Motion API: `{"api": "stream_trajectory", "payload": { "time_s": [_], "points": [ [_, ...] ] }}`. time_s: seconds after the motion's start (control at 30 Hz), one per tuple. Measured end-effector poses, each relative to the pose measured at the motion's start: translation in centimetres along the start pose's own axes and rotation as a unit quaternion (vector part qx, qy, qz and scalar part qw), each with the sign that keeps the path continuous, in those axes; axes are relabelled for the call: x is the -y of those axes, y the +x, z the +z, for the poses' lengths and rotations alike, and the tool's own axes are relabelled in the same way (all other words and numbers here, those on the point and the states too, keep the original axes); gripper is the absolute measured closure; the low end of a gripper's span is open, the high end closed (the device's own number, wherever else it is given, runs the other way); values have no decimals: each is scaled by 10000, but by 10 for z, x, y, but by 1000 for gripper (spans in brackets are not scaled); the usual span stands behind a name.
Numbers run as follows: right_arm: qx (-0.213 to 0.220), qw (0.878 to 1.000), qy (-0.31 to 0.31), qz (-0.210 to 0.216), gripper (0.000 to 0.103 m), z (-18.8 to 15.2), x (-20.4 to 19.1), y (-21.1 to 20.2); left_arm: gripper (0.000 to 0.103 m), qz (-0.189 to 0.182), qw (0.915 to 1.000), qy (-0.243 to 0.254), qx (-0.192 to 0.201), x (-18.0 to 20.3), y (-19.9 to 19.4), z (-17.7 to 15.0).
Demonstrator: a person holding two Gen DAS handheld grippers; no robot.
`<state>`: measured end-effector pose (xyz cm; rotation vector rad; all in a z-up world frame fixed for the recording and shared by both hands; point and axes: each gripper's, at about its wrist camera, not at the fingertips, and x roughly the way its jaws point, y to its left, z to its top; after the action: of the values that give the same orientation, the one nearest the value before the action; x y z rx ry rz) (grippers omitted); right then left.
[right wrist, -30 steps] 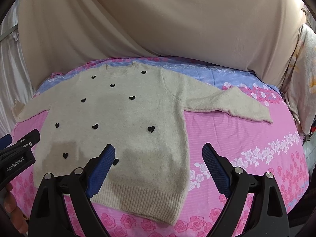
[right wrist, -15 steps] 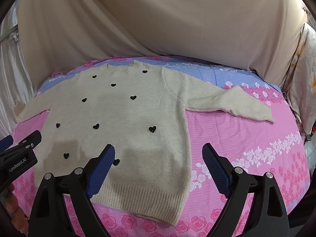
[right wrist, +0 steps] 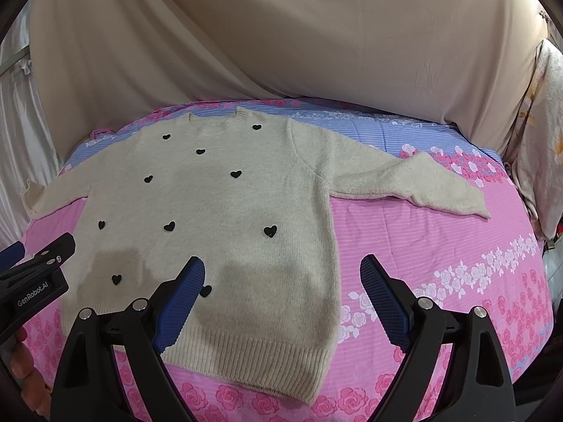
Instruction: Fold small clothes
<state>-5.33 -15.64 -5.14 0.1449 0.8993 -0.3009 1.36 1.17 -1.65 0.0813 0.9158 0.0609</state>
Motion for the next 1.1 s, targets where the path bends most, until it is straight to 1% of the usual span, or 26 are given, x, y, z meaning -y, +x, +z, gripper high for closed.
{"api": "stream_trajectory", "payload": {
  "time_s": [1.1],
  "points": [
    [-72,10000,11,24,15,5,5,11,10,20,10000,49,-58,3,10,2]
  ]
}}
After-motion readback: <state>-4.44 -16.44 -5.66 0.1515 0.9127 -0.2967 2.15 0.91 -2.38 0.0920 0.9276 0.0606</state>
